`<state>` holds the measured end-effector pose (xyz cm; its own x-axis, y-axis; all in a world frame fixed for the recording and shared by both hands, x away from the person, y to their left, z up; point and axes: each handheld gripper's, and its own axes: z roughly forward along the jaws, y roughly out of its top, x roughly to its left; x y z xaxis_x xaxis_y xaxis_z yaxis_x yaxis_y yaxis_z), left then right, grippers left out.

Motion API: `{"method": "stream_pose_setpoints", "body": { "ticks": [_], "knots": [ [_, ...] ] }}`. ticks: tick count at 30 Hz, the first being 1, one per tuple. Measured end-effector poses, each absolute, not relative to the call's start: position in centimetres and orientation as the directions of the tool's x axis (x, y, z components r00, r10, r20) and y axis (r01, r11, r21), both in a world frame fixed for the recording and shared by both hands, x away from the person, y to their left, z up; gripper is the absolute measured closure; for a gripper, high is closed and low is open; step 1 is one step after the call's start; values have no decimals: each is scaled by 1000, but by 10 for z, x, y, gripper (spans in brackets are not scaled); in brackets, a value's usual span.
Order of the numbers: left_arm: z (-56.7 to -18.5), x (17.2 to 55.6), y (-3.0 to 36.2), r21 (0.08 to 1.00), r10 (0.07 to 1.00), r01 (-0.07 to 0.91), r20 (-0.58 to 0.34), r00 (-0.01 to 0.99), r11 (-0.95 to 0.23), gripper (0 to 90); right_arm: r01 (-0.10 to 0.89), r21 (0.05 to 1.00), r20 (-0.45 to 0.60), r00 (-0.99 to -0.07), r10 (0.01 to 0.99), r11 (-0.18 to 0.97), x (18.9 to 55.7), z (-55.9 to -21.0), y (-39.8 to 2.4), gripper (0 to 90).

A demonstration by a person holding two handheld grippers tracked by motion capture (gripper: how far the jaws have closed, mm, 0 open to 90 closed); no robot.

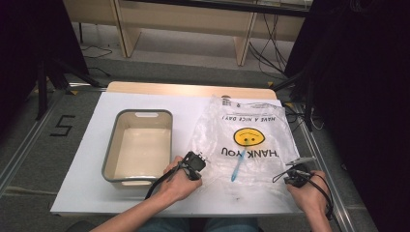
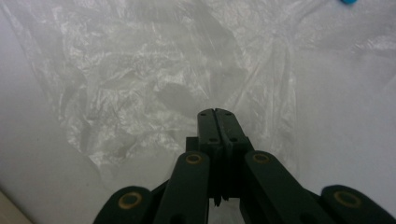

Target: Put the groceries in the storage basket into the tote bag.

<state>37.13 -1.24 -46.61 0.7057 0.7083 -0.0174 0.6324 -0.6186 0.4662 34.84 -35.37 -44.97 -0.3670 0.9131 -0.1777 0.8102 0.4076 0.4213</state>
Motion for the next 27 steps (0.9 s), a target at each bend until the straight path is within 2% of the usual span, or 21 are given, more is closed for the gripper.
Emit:
{"method": "stream_pose_setpoints", "body": {
  "ticks": [8,14,16,20,23,27],
  "knots": [
    [-461,363,-5,493,715,617,12,700,-613,890,773,487,-167,-375,912,407,354,-451,-348,900],
    [-457,361,-5,596,711,551,47,702,-584,639,763,506,-153,-380,912,403,356,-453,-343,891],
    [-456,361,-5,624,705,531,46,707,-573,546,755,524,-147,-376,915,395,354,-450,-344,850],
    [-454,358,-6,650,702,520,29,711,-554,431,716,589,-144,-361,921,373,348,-440,-347,739],
    [-452,354,-6,650,701,520,27,713,-554,378,679,653,-113,-350,930,335,346,-432,-348,631],
    [-452,350,-6,646,698,520,28,715,-558,353,637,713,-69,-351,934,293,346,-425,-349,496]
  ]
}}
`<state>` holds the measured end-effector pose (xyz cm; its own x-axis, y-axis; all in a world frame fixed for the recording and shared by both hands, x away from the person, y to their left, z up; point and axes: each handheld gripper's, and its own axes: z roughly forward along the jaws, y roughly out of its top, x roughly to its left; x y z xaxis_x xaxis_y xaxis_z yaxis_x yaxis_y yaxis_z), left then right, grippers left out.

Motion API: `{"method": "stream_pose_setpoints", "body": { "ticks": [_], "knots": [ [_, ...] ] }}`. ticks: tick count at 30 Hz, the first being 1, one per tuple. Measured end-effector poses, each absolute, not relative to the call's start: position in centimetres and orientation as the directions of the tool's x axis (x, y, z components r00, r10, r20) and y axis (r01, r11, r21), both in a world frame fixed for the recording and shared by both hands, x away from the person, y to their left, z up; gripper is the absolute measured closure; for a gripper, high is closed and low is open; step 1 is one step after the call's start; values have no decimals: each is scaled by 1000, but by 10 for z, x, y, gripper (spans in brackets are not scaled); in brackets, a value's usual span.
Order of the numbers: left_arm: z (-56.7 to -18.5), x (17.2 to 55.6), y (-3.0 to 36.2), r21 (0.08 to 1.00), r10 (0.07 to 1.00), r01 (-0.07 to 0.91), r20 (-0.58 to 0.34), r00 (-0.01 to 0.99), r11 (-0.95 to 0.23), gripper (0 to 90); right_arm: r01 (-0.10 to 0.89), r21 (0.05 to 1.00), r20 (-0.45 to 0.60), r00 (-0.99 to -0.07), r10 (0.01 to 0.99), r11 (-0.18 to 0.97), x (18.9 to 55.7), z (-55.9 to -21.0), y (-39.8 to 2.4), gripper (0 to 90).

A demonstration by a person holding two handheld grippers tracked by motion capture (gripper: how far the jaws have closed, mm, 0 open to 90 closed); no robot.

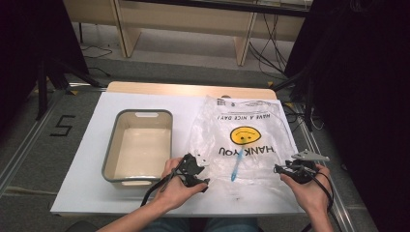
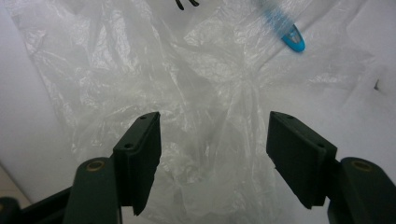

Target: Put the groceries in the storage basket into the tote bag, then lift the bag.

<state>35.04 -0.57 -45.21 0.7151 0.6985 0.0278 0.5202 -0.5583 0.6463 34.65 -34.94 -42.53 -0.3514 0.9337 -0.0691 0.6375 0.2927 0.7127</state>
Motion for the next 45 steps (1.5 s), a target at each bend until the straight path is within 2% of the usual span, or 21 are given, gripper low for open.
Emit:
{"method": "stream_pose_setpoints", "body": {
  "ticks": [5,10,34,45],
  "knots": [
    [-453,349,-4,643,701,525,26,713,-558,343,637,725,-55,-325,944,262,347,-423,-353,406],
    [-455,348,-6,618,715,543,44,697,-568,351,644,725,-49,-306,951,245,347,-423,-357,369],
    [-453,348,-4,598,743,582,37,668,-552,386,663,713,-44,-282,958,228,348,-426,-362,351],
    [-457,345,-8,540,752,615,52,657,-574,426,690,678,-51,-300,953,253,345,-424,-362,330]
  ]
}}
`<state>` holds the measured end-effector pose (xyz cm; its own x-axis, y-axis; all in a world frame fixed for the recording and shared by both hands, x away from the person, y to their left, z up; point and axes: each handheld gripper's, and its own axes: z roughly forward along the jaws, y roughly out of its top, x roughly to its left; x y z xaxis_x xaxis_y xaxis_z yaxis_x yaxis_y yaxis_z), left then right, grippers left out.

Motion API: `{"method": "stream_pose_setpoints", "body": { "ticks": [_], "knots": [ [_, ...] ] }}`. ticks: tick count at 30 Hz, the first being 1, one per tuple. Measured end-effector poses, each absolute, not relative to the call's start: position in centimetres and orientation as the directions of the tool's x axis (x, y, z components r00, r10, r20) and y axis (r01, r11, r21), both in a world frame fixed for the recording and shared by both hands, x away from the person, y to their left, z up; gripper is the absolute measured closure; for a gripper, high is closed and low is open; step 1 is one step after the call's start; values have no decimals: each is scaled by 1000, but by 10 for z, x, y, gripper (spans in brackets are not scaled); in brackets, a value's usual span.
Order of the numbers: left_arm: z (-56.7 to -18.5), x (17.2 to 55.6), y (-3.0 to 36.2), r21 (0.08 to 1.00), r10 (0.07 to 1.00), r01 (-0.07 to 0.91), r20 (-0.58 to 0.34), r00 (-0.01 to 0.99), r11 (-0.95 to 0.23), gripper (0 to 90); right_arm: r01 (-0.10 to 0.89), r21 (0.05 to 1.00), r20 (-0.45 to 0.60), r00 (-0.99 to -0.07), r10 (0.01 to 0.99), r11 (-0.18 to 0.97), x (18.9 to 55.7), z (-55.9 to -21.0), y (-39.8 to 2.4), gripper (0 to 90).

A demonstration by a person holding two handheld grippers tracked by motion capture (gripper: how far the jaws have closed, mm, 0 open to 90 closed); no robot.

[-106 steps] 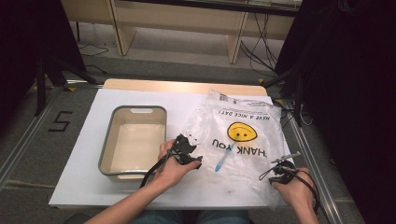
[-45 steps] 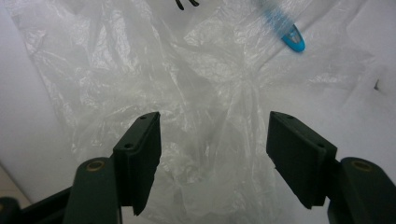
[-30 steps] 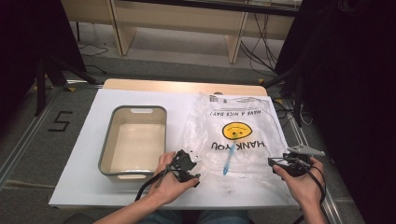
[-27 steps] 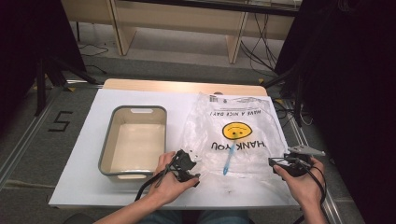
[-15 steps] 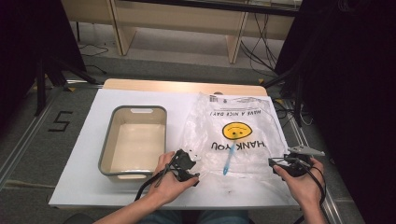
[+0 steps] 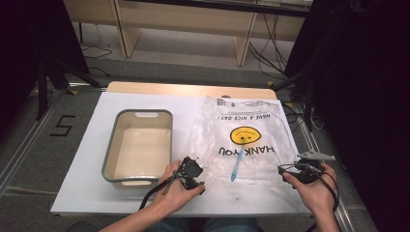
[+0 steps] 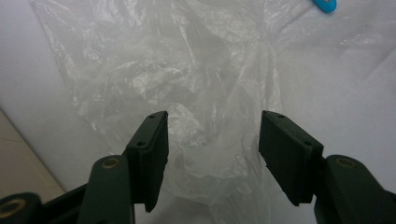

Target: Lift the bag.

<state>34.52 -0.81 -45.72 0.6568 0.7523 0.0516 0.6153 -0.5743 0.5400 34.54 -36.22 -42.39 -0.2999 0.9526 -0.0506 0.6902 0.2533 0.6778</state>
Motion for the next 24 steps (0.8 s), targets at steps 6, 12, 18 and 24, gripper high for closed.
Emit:
{"method": "stream_pose_setpoints", "body": {
  "ticks": [6,12,18,24],
  "knots": [
    [-464,342,-10,498,752,628,78,654,-598,433,702,667,-36,-302,953,248,345,-425,-366,328],
    [-468,339,-11,469,749,641,73,658,-608,437,715,649,-38,-309,950,258,344,-425,-366,324],
    [-468,343,-8,455,764,678,7,646,-578,461,730,628,-32,-322,946,269,339,-416,-367,296],
    [-468,344,-7,451,767,690,-18,642,-567,502,776,554,-15,-354,935,303,333,-417,-369,281]
  ]
}}
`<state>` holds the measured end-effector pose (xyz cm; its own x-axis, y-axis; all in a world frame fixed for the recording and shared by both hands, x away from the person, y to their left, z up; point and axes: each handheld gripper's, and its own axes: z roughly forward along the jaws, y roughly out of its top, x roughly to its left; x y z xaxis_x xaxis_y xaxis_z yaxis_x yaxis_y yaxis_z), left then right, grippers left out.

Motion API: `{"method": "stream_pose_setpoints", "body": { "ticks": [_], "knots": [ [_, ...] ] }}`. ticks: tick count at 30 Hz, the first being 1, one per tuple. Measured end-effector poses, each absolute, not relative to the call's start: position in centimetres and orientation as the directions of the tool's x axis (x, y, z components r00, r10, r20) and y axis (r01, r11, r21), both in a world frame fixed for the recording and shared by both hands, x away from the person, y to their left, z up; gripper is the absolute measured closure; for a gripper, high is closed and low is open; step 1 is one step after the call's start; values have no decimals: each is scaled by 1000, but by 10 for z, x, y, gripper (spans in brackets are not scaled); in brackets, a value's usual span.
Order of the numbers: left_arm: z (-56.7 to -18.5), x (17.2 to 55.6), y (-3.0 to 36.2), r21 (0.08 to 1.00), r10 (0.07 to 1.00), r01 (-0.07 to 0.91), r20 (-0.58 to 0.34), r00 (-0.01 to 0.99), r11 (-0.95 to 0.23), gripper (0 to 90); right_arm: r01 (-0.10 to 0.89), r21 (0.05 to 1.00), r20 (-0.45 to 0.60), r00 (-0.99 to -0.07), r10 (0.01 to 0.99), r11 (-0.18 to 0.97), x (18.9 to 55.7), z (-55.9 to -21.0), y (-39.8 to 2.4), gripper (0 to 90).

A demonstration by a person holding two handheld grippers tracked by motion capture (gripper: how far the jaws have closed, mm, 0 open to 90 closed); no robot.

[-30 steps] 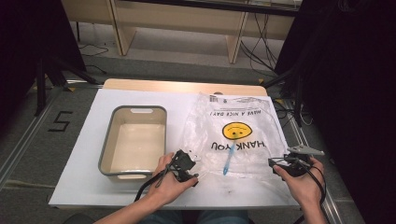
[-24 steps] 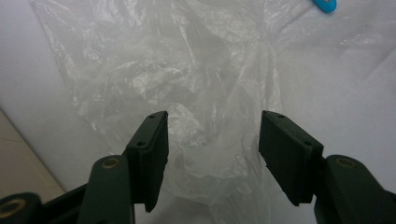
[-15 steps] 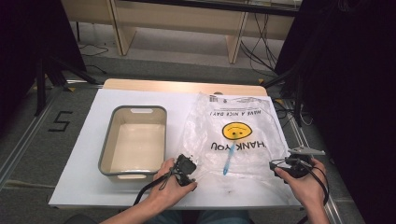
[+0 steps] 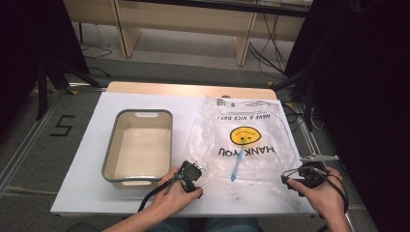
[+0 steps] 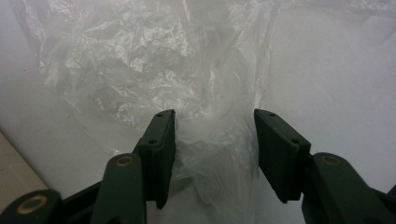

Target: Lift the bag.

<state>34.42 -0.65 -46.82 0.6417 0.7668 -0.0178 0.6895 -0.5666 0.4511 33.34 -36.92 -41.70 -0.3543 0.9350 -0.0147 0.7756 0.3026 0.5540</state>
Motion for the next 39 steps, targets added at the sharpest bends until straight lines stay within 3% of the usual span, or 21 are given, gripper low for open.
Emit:
{"method": "stream_pose_setpoints", "body": {
  "ticks": [8,16,39],
  "knots": [
    [-468,344,-6,450,757,684,-25,653,-574,569,807,454,-3,-422,906,377,327,-426,-362,306],
    [-468,345,-7,450,748,677,-30,663,-582,661,817,361,-11,-478,878,449,328,-439,-361,417],
    [-468,342,-11,456,707,636,-23,707,-622,816,832,340,-6,-463,886,437,334,-453,-369,733]
  ]
}}
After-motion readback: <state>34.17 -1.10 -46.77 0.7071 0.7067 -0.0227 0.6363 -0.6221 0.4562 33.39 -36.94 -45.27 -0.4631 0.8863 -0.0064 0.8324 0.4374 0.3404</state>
